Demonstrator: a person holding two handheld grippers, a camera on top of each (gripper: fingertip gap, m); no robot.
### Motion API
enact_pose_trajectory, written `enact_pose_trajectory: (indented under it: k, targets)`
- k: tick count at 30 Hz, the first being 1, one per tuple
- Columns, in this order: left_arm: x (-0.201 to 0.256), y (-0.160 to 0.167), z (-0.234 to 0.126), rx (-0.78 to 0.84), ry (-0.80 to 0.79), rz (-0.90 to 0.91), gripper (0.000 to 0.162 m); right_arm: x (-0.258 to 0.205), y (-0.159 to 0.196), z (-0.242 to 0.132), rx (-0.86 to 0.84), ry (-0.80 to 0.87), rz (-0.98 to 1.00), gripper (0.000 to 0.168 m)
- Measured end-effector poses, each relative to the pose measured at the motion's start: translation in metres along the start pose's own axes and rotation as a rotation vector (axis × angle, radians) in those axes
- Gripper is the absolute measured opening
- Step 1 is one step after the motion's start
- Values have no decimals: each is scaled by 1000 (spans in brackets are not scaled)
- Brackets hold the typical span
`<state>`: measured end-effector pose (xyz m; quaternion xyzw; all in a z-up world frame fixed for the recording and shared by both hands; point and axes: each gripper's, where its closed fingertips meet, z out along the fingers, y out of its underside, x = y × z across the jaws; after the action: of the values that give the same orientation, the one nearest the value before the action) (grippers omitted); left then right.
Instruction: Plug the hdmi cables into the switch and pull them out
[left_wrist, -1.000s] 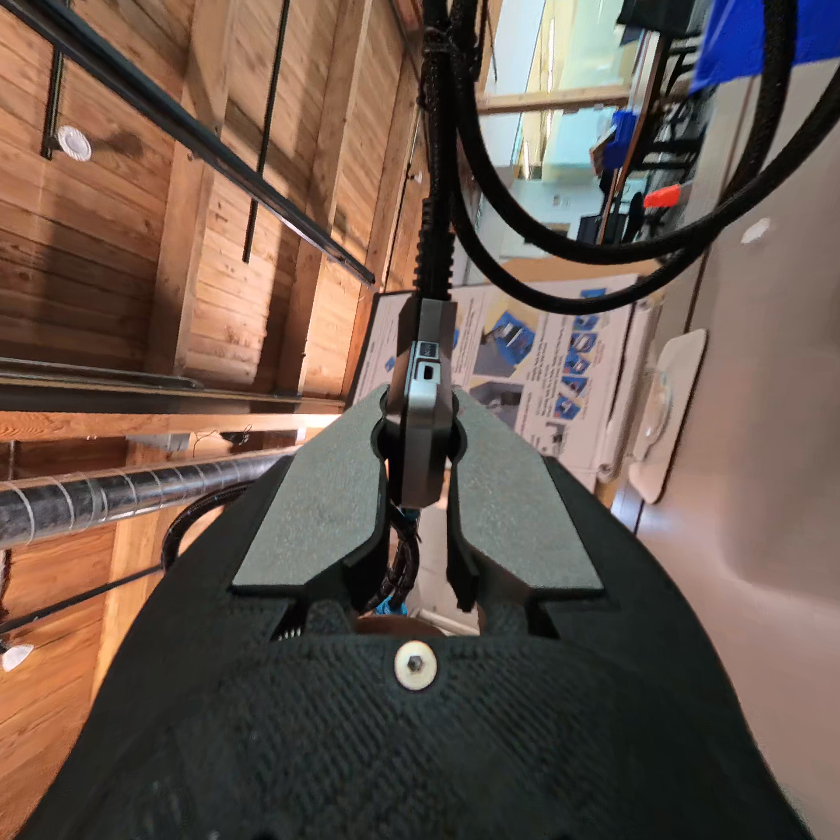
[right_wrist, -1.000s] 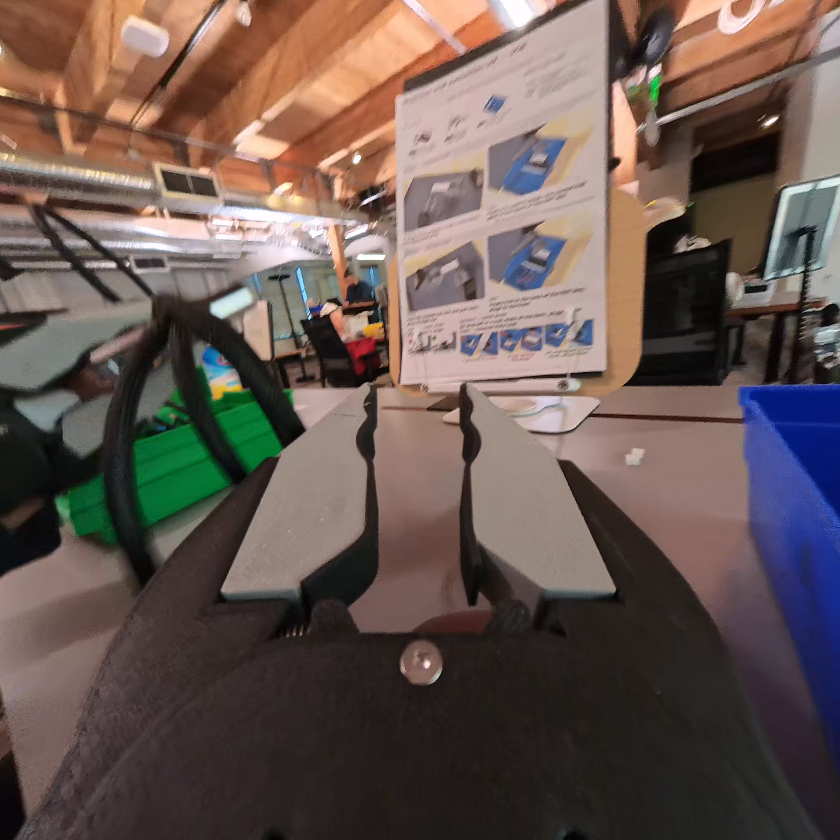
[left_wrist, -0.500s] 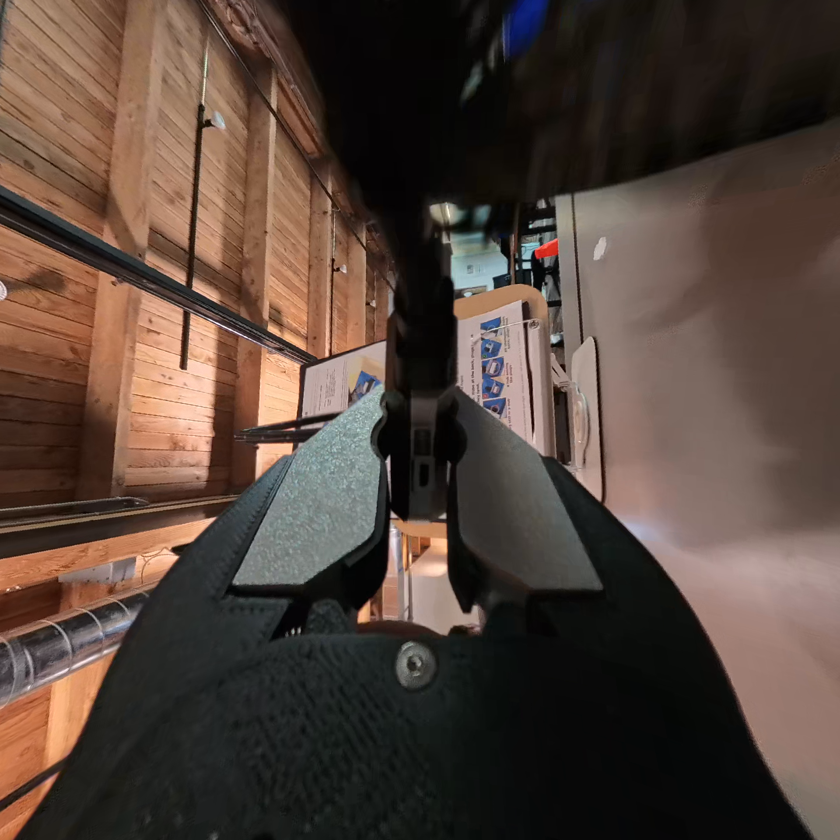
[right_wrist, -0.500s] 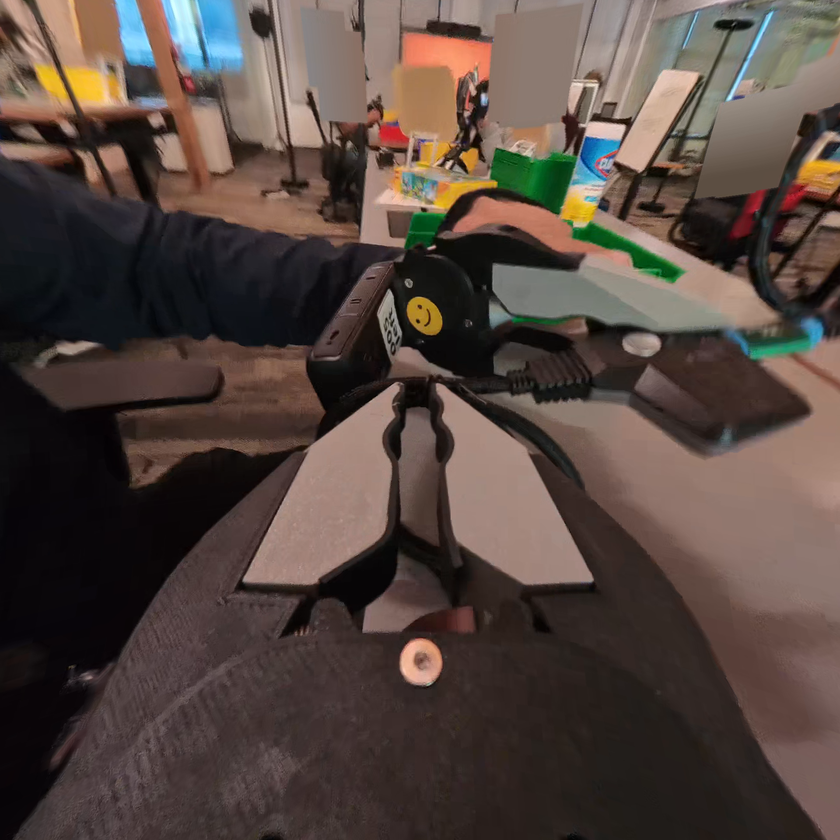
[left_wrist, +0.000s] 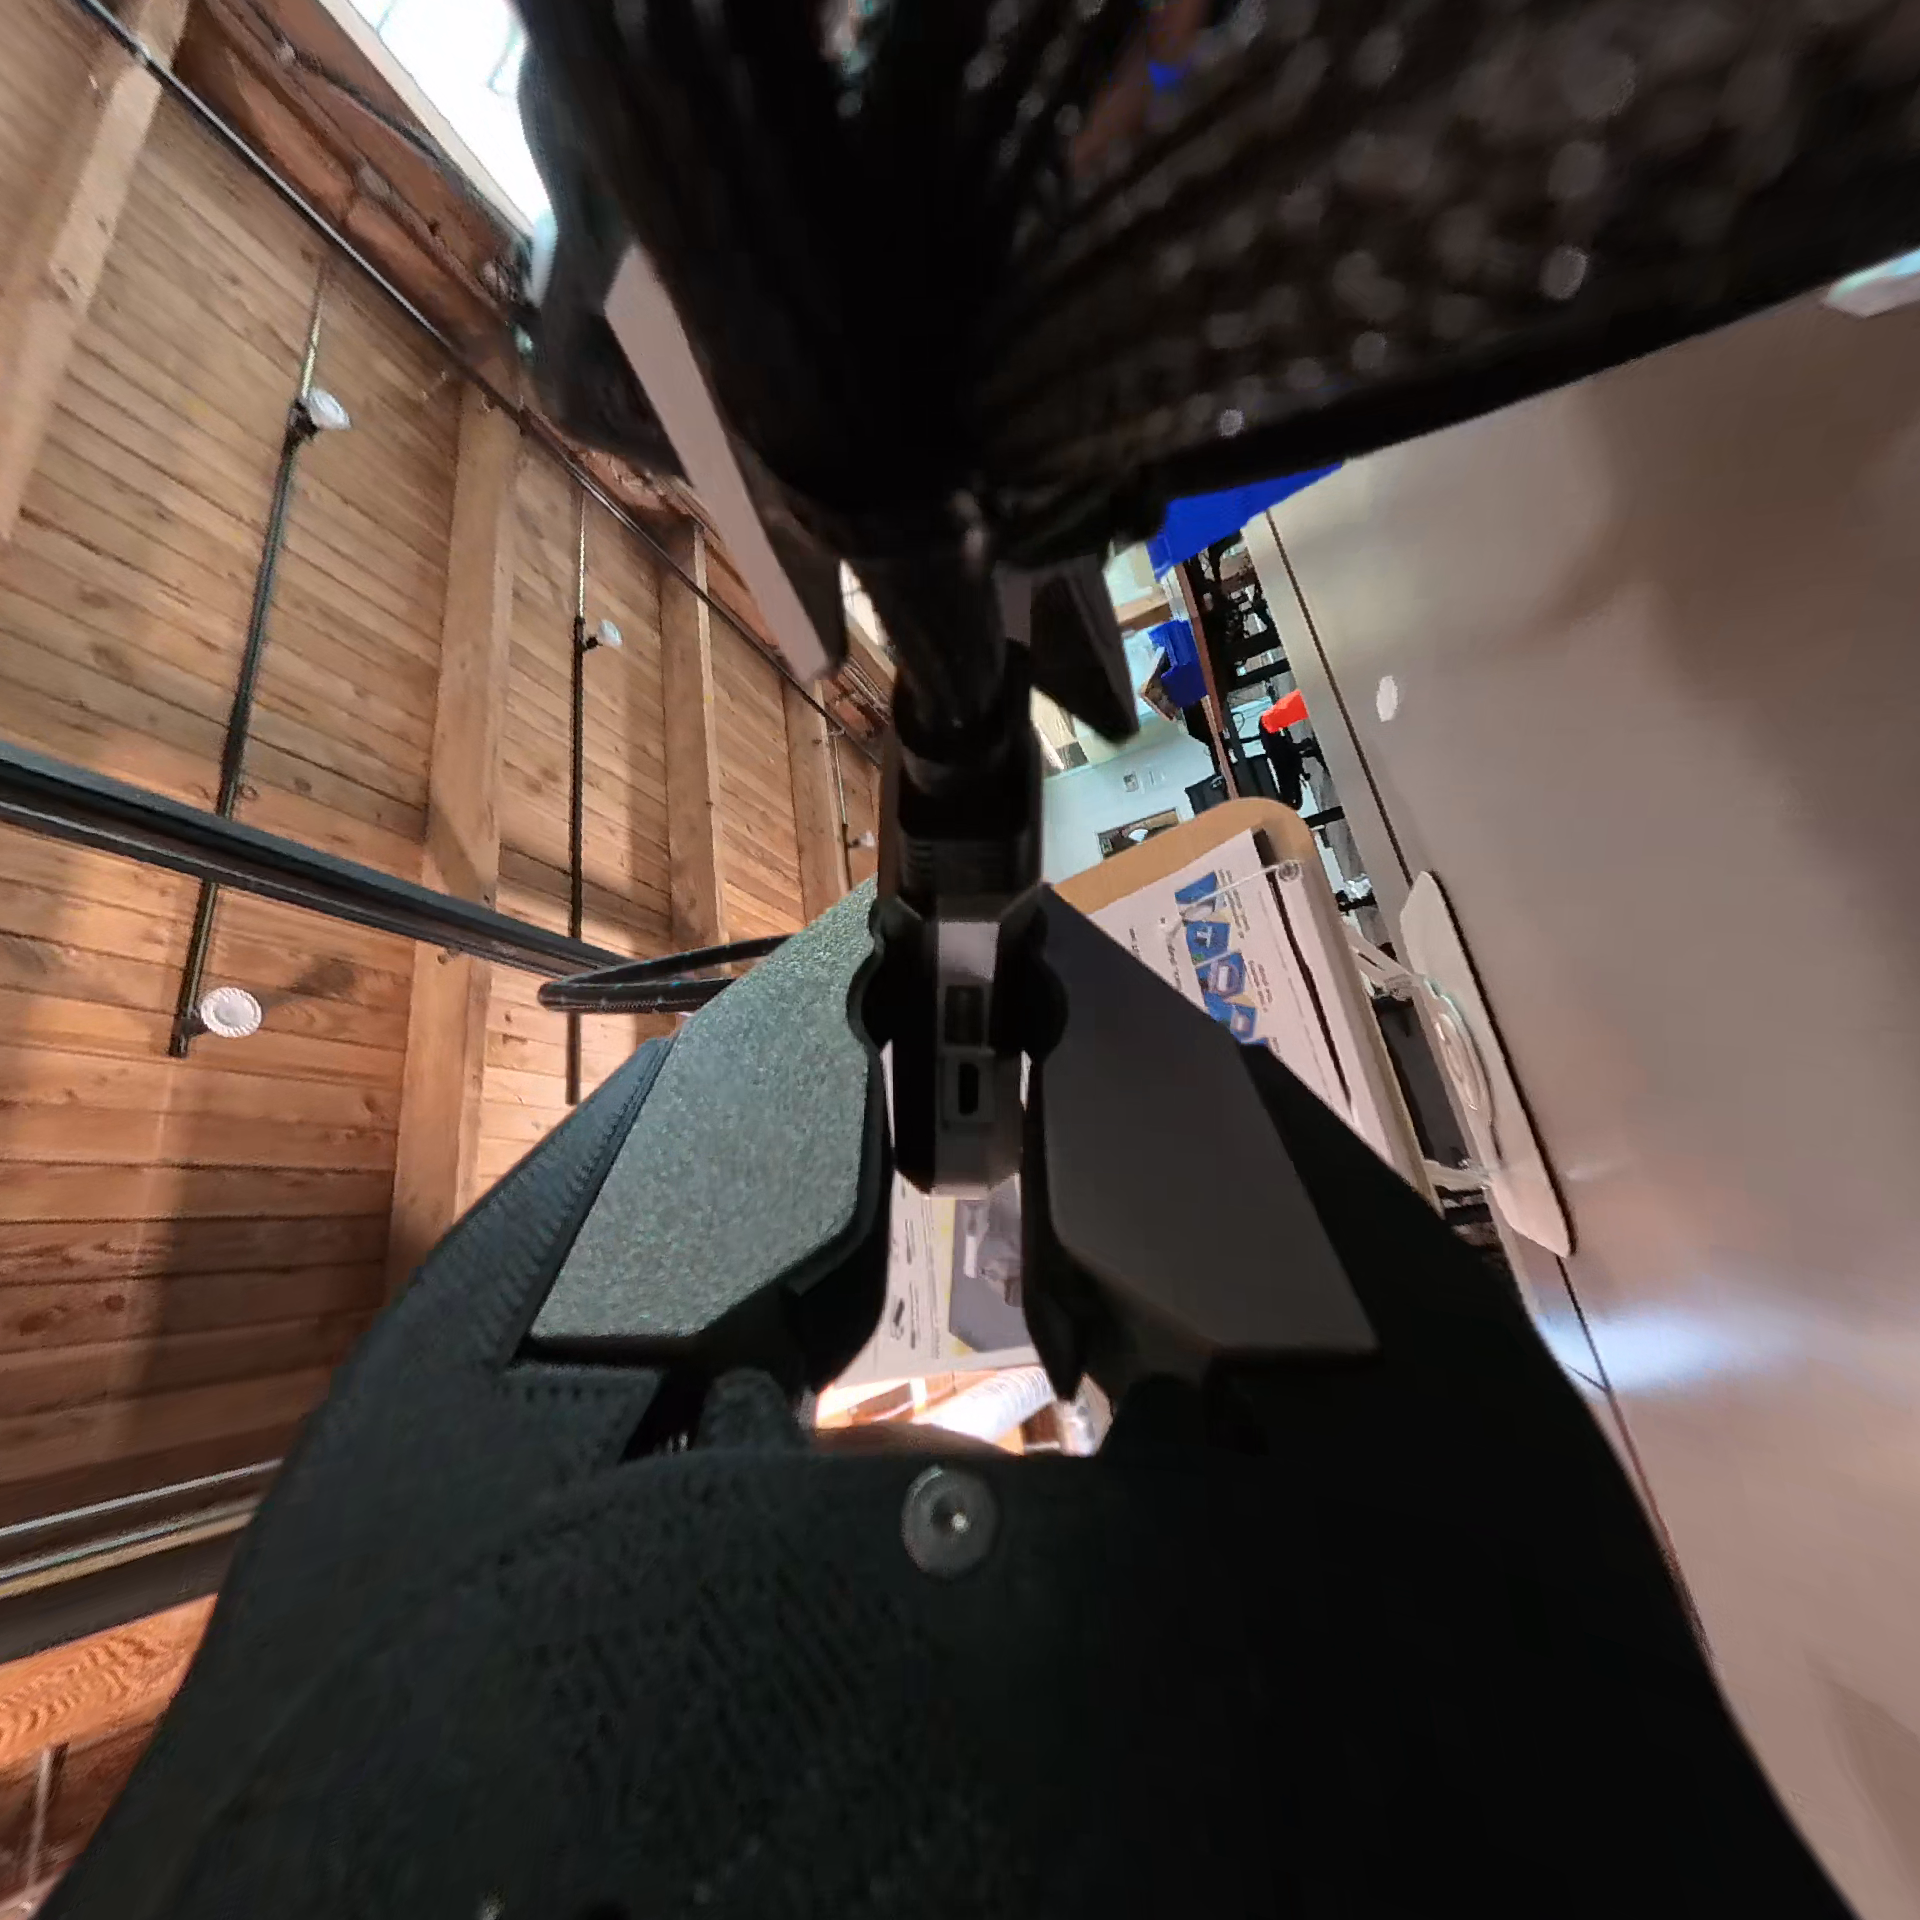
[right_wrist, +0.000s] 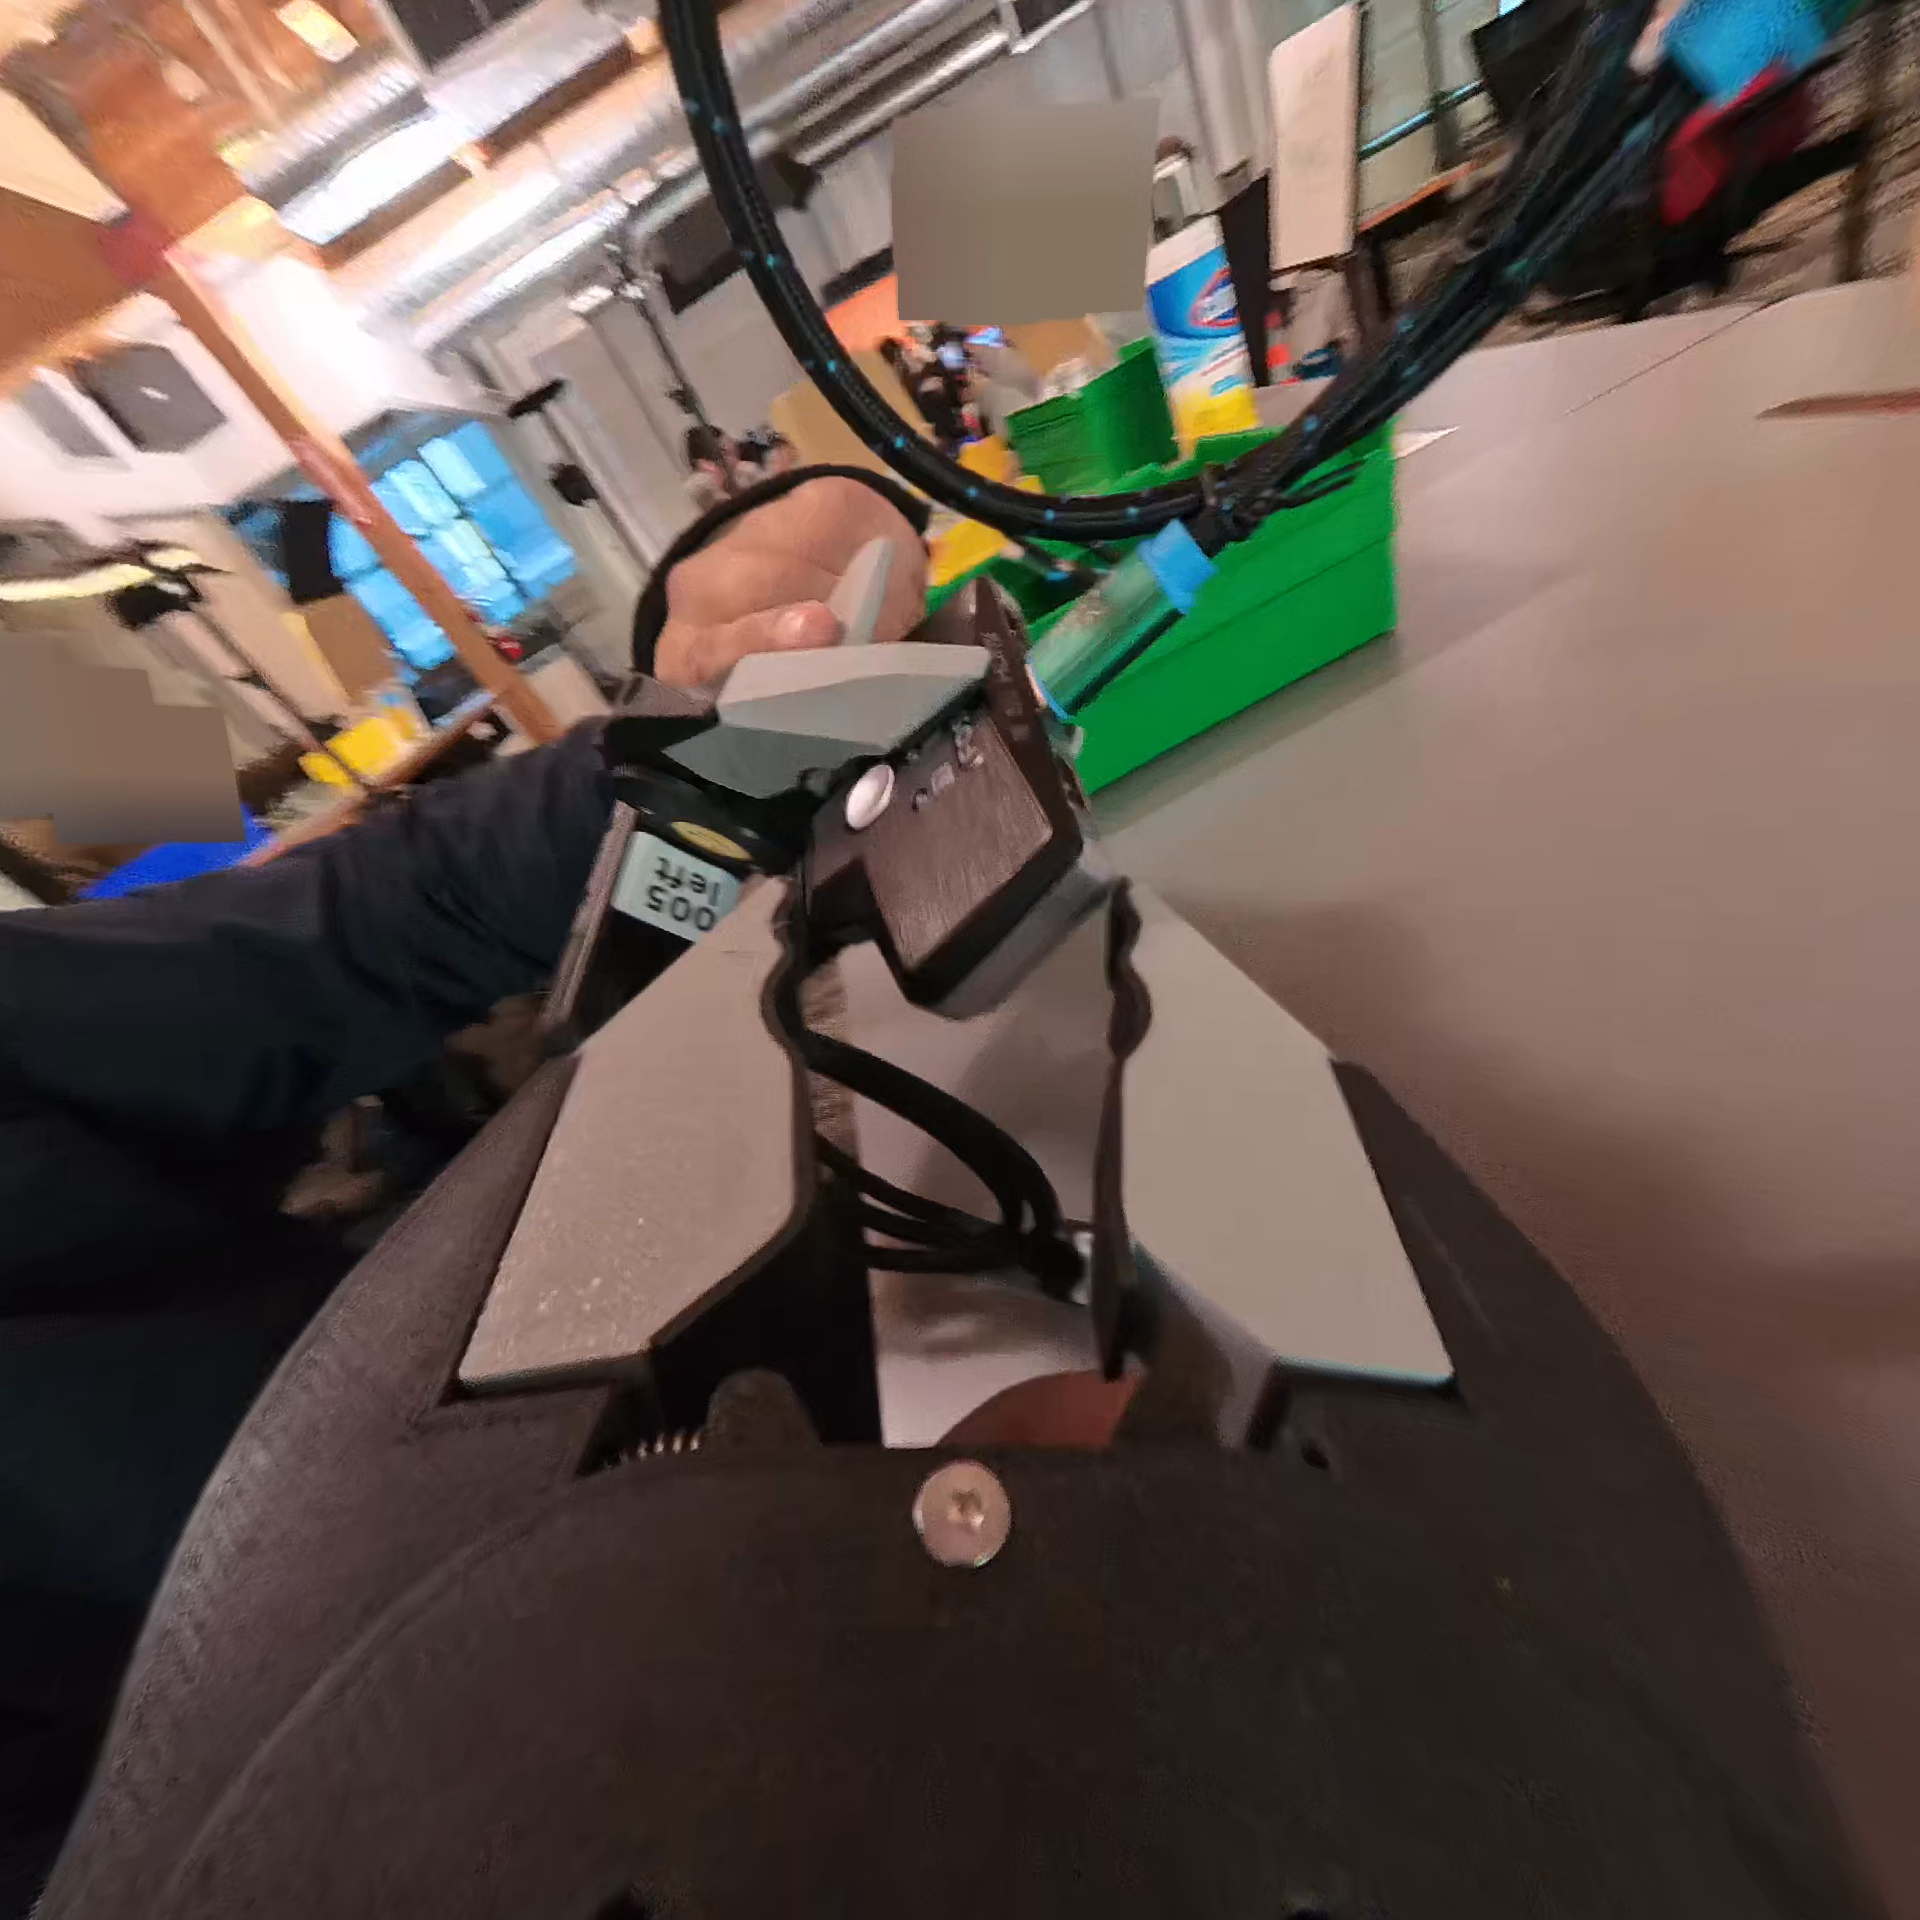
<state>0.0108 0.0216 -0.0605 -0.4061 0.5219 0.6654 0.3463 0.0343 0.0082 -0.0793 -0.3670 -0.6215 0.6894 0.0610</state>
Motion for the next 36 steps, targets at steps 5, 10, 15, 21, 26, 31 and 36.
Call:
enact_pose_trajectory:
  k: [5, 10, 15, 21, 26, 31, 36]
  targets:
    - [-1, 2, 1, -6, 6, -10, 23, -2, -13, 6, 113, -119, 166, 30]
    - [13, 28, -13, -147, 96, -167, 31, 16, -17, 4, 172, -3, 171, 27]
    - [30, 73, -49, -372, 161, -534, 24, 23, -32, -13, 271, 43, 127, 25]
    - [22, 31, -43, -172, 438, -1717, 47, -1, -41, 0, 315, -16, -41, 24]
    - [17, 5, -27, 63, 662, -2185, 30, 4, -44, -1, 341, -9, -66, 21]
    - [10, 0, -19, 308, 632, -2403, 42, 16, -32, -1, 330, 3, -65, 22]
    - [19, -2, -5, 346, 615, -2383, 48, 16, -26, 7, 309, -41, -47, 22]
